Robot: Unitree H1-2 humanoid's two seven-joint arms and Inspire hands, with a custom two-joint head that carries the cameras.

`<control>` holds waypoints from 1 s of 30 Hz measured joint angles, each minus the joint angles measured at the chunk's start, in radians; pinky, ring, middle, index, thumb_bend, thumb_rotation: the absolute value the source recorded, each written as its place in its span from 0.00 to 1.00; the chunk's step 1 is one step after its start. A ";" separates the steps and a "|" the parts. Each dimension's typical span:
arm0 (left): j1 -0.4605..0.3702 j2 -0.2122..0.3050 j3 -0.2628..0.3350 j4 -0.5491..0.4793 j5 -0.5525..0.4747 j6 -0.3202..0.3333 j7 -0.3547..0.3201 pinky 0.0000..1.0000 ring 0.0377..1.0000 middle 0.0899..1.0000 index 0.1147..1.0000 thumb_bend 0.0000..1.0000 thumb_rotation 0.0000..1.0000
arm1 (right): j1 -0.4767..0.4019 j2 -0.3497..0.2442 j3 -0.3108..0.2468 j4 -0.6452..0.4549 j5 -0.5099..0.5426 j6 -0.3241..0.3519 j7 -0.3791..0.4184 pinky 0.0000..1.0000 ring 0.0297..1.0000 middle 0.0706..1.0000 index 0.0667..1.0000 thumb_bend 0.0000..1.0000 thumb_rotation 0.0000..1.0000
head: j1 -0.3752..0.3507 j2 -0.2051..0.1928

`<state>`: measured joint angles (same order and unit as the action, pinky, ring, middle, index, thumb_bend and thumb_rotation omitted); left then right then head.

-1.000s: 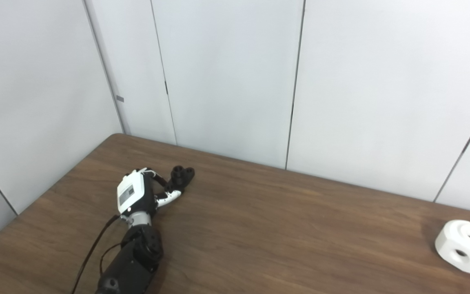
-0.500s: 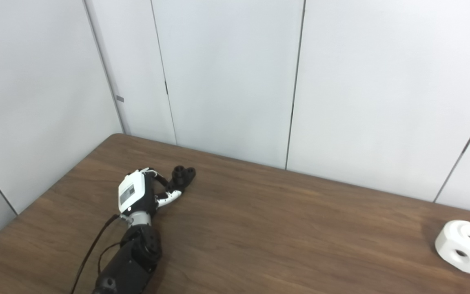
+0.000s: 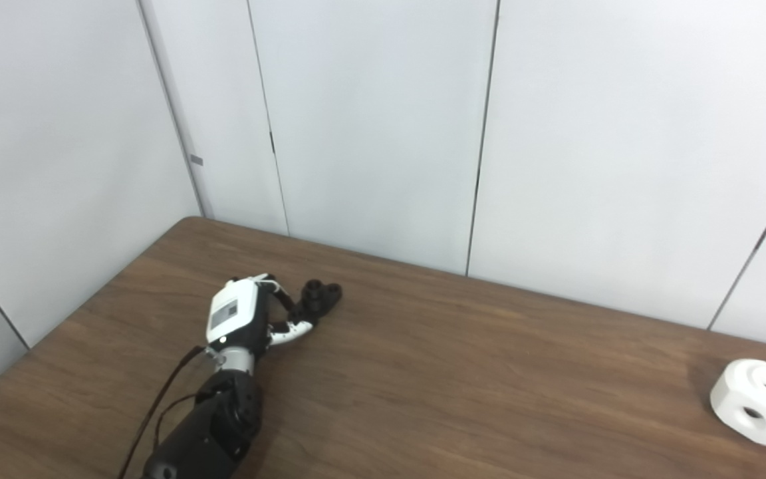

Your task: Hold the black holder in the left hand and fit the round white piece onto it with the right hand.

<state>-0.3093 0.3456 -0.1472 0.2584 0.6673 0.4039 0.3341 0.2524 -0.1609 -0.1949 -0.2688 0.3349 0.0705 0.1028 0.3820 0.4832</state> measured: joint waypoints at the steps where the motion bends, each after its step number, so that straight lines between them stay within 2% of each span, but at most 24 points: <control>1: 0.003 0.000 -0.010 -0.016 0.004 0.004 -0.016 1.00 0.92 0.87 0.41 0.52 0.05 | -0.001 0.000 0.001 0.001 0.000 -0.002 0.000 1.00 1.00 0.96 1.00 0.74 0.86 | -0.005 0.000; 9: 0.024 0.000 -0.088 -0.110 0.048 0.005 -0.109 1.00 0.92 0.87 0.41 0.52 0.05 | -0.007 0.004 0.009 0.008 0.011 -0.013 0.000 1.00 0.99 0.94 1.00 0.71 0.83 | -0.041 0.003; 15: 0.043 -0.002 -0.132 -0.145 0.069 -0.028 -0.120 1.00 0.94 0.90 0.41 0.52 0.05 | -0.017 0.006 0.022 0.015 0.019 -0.016 0.000 1.00 1.00 0.96 1.00 0.70 0.82 | -0.087 0.011; 18: 0.060 -0.004 -0.151 -0.189 0.075 -0.040 -0.146 1.00 0.94 0.91 0.41 0.52 0.05 | -0.019 0.009 0.034 0.011 0.006 -0.014 -0.014 0.98 1.00 0.96 1.00 0.73 0.83 | -0.110 0.015; 22: 0.075 -0.023 -0.168 -0.213 0.081 -0.058 -0.158 1.00 0.94 0.90 0.41 0.52 0.05 | -0.020 0.008 0.047 0.000 -0.014 0.000 -0.033 0.94 0.99 0.97 1.00 0.72 0.85 | -0.146 0.020; 25: 0.087 -0.037 -0.184 -0.241 0.086 -0.069 -0.179 1.00 0.95 0.90 0.41 0.52 0.05 | -0.020 0.008 0.053 -0.003 -0.033 0.000 -0.043 0.91 0.99 0.96 1.00 0.70 0.83 | -0.167 0.026; 30: 0.105 -0.066 -0.217 -0.298 0.111 -0.072 -0.234 1.00 0.96 0.91 0.41 0.52 0.05 | -0.018 0.009 0.072 -0.038 -0.041 0.034 -0.058 0.92 0.99 0.94 1.00 0.72 0.80 | -0.221 0.038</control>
<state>-0.2046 0.2796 -0.3641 -0.0392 0.7781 0.3323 0.1005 0.2339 -0.1521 -0.1232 -0.3064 0.2942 0.1049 0.0447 0.1612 0.5215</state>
